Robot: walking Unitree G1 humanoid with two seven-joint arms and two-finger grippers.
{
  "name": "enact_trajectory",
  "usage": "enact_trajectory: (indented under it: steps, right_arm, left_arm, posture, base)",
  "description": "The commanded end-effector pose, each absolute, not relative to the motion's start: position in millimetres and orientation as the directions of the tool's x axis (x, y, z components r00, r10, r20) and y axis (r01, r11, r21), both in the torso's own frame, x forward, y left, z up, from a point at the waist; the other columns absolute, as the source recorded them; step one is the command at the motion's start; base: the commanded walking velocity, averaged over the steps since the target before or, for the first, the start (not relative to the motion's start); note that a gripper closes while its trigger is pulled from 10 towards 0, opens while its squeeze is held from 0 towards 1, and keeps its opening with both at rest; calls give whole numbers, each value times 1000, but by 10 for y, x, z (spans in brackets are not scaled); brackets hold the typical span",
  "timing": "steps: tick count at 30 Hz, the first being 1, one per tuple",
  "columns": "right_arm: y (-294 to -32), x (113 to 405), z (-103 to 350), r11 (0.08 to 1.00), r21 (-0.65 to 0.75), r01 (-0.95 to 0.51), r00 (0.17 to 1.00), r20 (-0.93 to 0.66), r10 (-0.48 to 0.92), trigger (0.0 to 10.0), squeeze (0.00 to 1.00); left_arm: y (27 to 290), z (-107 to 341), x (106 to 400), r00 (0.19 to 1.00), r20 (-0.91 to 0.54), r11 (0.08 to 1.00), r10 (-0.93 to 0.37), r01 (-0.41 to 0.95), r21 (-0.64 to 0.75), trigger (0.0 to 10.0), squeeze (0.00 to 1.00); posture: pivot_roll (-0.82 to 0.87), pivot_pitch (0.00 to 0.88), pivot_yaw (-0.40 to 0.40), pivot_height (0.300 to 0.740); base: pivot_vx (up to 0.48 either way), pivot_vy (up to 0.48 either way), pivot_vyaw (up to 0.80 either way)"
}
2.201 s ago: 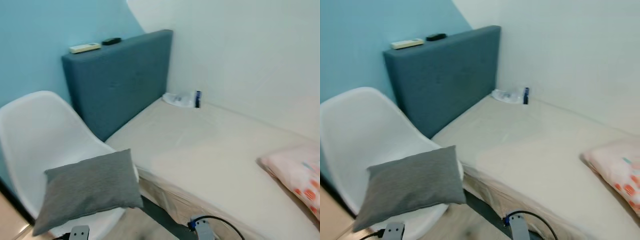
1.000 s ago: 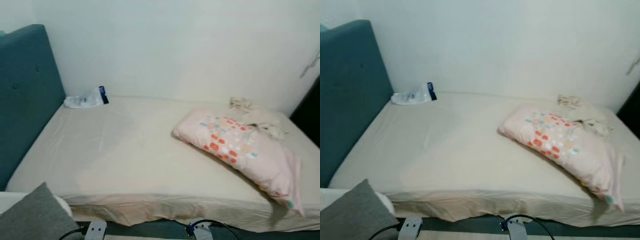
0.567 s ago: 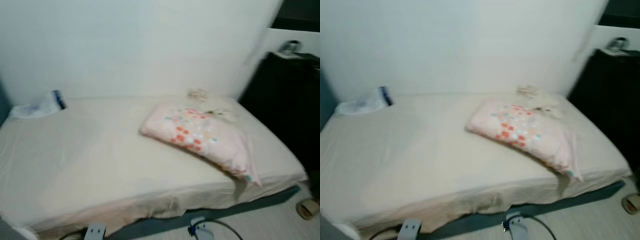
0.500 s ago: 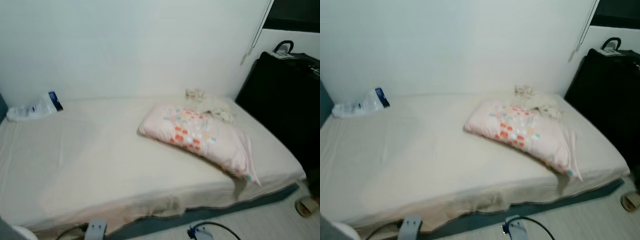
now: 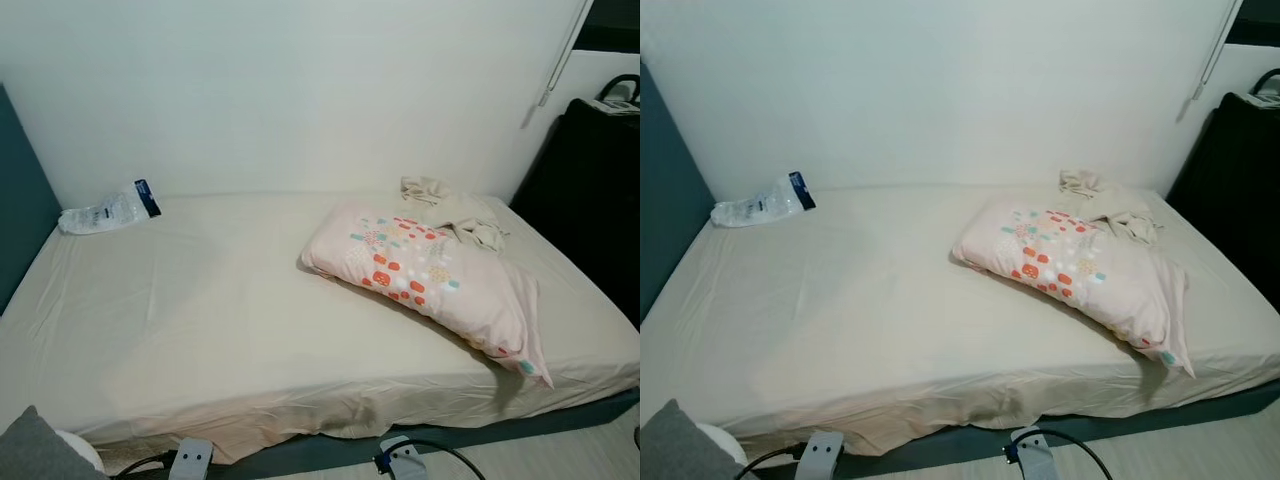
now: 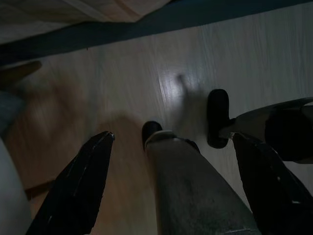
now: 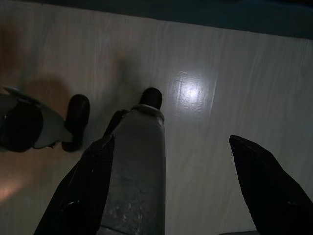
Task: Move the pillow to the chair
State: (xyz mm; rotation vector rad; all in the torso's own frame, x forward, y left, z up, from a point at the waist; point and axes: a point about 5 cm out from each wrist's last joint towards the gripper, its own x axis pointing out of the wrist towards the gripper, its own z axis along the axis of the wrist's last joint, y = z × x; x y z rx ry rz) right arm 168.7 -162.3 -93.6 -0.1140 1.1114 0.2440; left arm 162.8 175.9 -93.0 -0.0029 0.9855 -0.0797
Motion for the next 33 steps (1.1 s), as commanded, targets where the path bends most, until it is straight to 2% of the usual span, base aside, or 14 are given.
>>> enact_trajectory:
  steps: [1, 33]
  right_arm:
    - [-1657, 1689, -933, 966, 14, -258, 421, -898, 126, 10000, 0]
    - [-1674, 1643, -952, 968, 13, -251, 412, -903, 119, 10000, 0]
  left_arm:
    - [1718, -957, 1580, 527, -847, 996, -78, 76, -44, 10000, 0]
    - [1709, -966, 1558, 522, -848, 996, -88, 69, -60, 10000, 0]
  posture:
    - [107, 0, -71, 740]
    - [104, 0, -69, 740]
  base:
    - [0, -292, 0]
    - [0, -306, 0]
